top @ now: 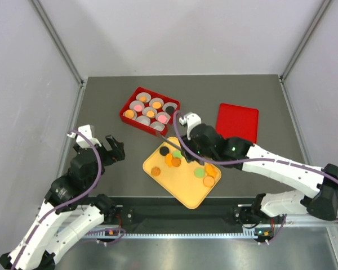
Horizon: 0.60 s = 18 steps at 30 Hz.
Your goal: Pack the cookies
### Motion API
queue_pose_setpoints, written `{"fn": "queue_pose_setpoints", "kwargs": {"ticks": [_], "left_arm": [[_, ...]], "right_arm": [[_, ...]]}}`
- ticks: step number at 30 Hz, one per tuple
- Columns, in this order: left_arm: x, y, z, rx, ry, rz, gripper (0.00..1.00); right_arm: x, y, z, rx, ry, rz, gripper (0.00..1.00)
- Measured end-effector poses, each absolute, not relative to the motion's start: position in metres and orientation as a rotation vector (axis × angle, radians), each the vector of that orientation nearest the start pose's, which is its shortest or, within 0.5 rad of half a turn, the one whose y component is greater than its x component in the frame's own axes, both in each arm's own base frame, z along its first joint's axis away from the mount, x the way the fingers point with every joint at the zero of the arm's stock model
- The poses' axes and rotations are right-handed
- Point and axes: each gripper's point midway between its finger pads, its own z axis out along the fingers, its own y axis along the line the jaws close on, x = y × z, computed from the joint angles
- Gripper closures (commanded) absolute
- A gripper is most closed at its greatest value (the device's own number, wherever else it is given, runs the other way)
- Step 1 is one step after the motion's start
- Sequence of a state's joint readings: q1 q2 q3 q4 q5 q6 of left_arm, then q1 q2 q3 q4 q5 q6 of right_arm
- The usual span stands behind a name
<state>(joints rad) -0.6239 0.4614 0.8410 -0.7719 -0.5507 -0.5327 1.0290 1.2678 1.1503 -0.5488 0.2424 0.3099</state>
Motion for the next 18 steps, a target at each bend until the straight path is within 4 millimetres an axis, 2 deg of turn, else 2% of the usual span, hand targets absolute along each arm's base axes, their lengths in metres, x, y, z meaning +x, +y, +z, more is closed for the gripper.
{"fn": "queue_pose_setpoints", "kwargs": {"ticks": [7,10,18], "left_arm": [[0.197,-0.051,0.257,-0.272,1.880,-0.250,0.03],[0.197,-0.051,0.257,-0.273,1.878,-0.251,0.03],[0.197,-0.051,0.257,-0.272,1.879,-0.250,0.03]], "right_arm": [[0.154,0.273,0.148,-0.760,2.307,0.382,0.56],[0.144,0.268,0.139,-0.765,2.331,0.362,0.58],[0.141,0.254,0.131,-0.710,2.348,0.334,0.59]]}}
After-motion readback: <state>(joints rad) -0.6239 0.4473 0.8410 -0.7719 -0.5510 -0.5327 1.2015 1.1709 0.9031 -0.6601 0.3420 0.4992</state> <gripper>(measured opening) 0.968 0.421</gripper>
